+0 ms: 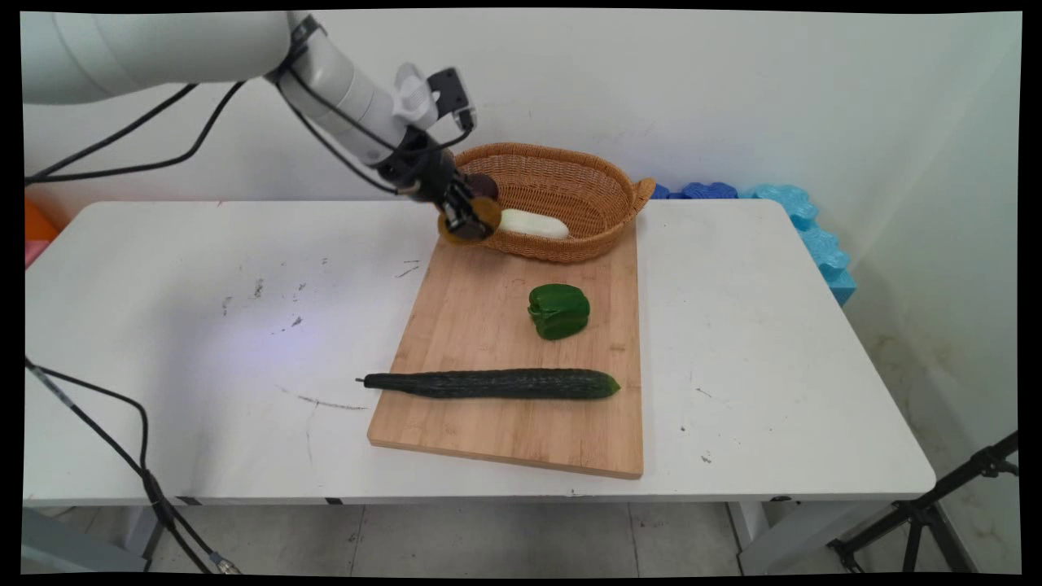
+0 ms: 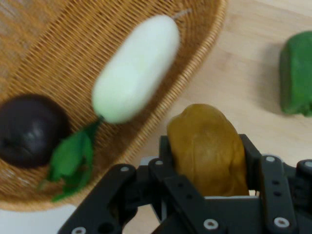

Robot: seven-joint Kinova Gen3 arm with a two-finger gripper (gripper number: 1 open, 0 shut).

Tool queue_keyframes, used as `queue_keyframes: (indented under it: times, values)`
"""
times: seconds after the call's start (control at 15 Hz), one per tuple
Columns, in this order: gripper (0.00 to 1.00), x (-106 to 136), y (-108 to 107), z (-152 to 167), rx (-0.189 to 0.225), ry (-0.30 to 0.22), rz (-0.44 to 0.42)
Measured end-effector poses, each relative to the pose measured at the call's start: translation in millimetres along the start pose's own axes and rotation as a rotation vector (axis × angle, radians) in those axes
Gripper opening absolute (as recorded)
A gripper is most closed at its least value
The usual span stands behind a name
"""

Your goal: Place the picked object on the cutting board

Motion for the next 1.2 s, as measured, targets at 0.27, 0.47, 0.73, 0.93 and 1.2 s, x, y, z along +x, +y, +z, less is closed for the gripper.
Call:
queue_keyframes:
  times: [0.27, 0.47, 0.73, 0.93, 1.2]
  values:
    - [0.00, -20.1, 21.1, 1.0, -0.026, -0.020, -0.058]
    - [0.00, -33.9, 33.5, 8.1, -0.040, -0.028, -0.085]
    - [0.00, -48.0, 42.7, 23.0, -0.051, -0.035, -0.098]
    - [0.00, -57.1, 47.7, 37.4, -0.057, -0.037, -0.101]
    - [1.00, -66.5, 52.7, 53.7, -0.064, -0.037, -0.101]
